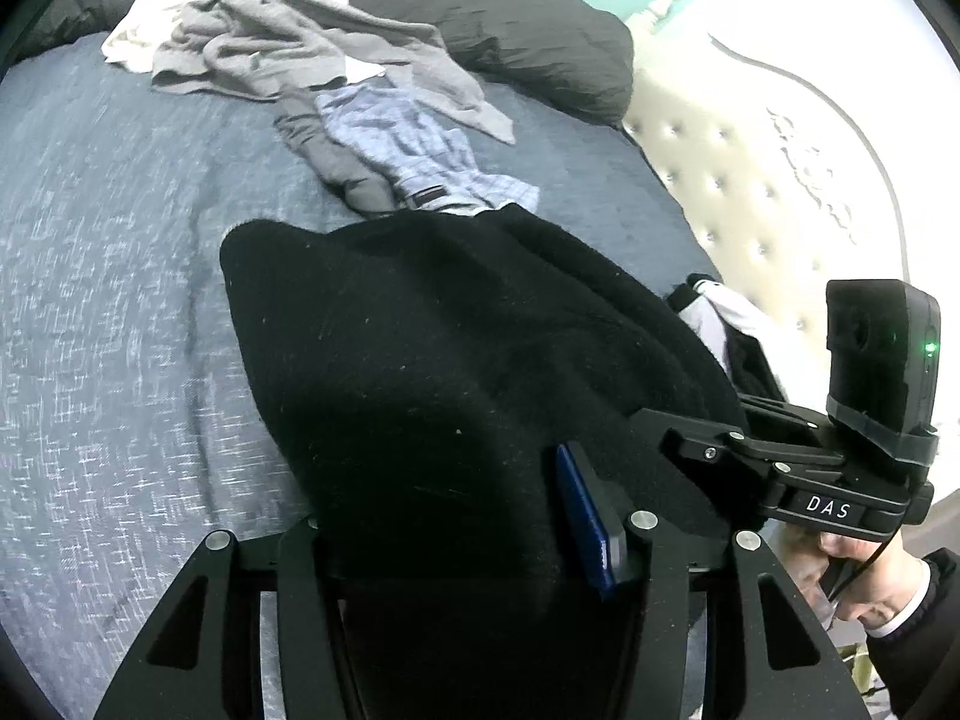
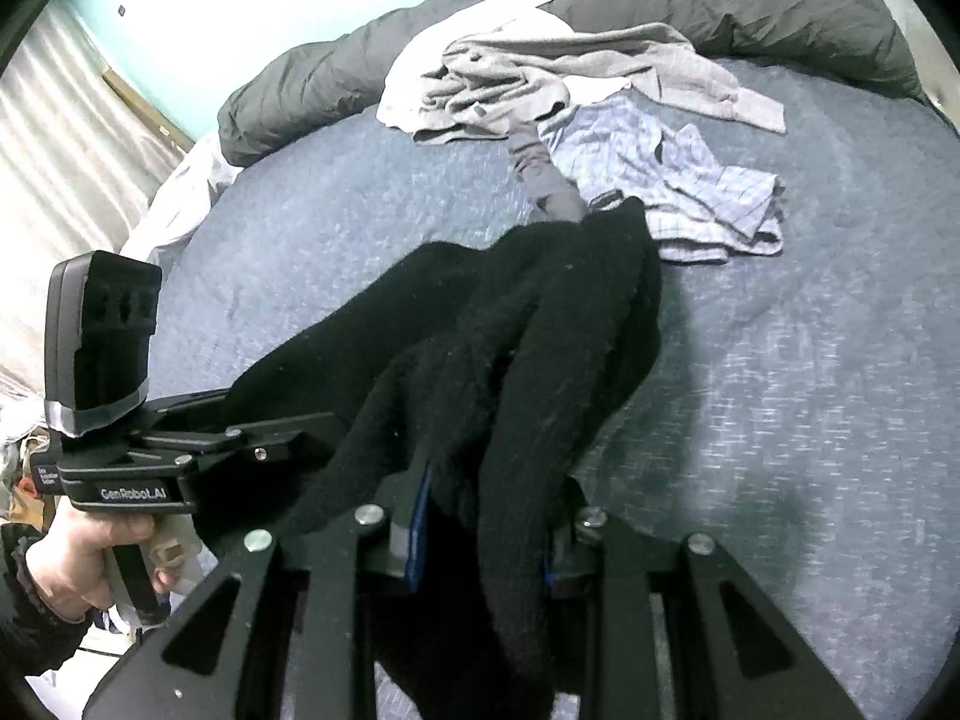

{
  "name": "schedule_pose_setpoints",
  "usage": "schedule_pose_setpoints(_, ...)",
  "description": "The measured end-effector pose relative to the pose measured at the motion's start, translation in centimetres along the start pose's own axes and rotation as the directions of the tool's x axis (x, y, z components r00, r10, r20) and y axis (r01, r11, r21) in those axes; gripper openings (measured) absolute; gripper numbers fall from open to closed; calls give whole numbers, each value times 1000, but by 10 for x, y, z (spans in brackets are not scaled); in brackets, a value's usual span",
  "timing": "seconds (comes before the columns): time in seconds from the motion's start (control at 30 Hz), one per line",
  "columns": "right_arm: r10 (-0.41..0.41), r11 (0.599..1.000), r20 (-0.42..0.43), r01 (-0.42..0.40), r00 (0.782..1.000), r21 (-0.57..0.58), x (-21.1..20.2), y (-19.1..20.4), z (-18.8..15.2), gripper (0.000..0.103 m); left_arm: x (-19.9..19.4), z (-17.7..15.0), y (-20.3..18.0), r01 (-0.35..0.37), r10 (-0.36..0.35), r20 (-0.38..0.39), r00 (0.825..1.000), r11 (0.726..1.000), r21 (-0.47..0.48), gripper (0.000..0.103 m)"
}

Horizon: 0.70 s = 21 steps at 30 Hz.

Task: Fold clothes
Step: 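Carry the folded black top with both tools toward the clothes stack by the headboard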

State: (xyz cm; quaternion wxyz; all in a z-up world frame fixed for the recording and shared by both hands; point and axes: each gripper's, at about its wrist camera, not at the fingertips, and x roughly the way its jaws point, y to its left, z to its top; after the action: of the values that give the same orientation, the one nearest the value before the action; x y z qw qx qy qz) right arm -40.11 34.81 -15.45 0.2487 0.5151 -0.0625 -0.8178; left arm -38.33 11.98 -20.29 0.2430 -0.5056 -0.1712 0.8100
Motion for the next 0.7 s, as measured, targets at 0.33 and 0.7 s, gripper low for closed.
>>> schedule_pose_setpoints(0.33,-23,999,33,22,999,33,-75,-20,7,26,-9,26,-78,27,-26,-24,999,998,55,55)
schedule_pose_setpoints(0.7,-82,994,97,74,992,84,-187,-82,8,26,11,58,-206,84,-78,-46,996,985,147,55)
